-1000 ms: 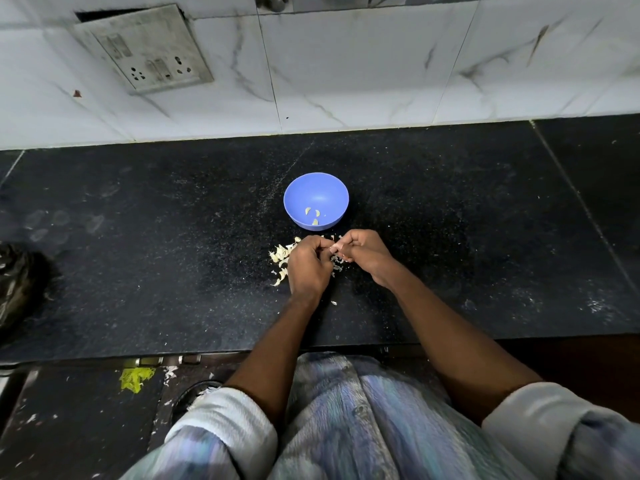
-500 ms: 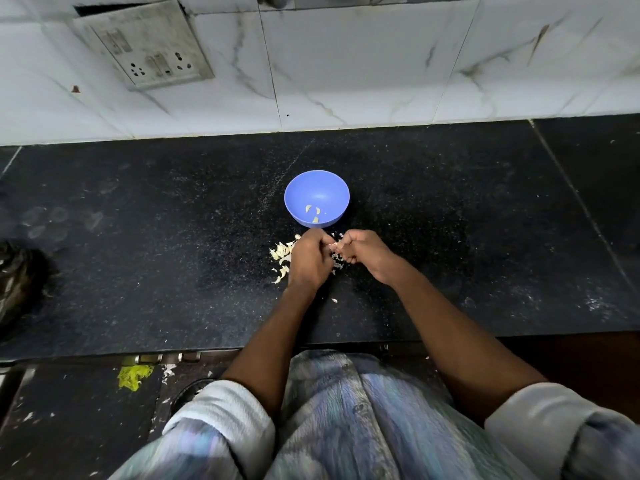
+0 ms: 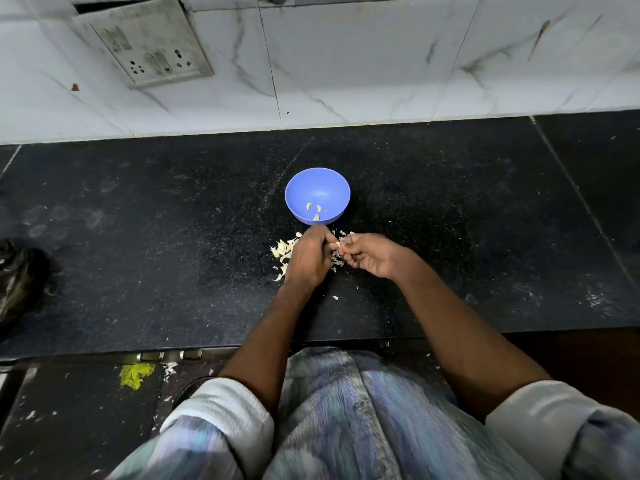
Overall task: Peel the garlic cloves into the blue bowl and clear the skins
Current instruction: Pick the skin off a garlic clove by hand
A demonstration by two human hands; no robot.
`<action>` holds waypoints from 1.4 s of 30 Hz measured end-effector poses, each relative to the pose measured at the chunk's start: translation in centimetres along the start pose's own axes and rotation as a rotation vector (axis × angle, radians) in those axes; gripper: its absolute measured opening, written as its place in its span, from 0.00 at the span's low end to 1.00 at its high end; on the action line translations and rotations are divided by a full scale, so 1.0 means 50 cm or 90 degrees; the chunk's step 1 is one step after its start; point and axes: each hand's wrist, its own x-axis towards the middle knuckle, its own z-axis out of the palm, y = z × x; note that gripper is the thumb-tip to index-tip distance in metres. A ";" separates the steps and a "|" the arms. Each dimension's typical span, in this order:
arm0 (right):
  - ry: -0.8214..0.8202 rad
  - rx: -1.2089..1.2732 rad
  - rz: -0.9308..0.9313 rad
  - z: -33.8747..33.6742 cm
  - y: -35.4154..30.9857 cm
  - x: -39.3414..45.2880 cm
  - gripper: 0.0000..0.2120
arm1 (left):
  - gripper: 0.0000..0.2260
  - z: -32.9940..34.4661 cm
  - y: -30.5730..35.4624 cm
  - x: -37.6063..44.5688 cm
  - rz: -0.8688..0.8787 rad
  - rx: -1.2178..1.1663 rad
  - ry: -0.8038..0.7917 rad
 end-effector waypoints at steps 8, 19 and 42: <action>0.139 -0.300 -0.237 0.019 -0.007 0.003 0.10 | 0.05 0.018 0.014 0.006 -0.216 -0.137 -0.030; 0.249 -0.340 -0.277 0.006 0.003 0.017 0.04 | 0.08 0.024 -0.002 -0.009 -0.186 -0.118 0.024; 0.206 -0.064 -0.173 0.016 0.013 0.004 0.04 | 0.08 0.027 0.008 -0.012 -0.162 -0.038 0.085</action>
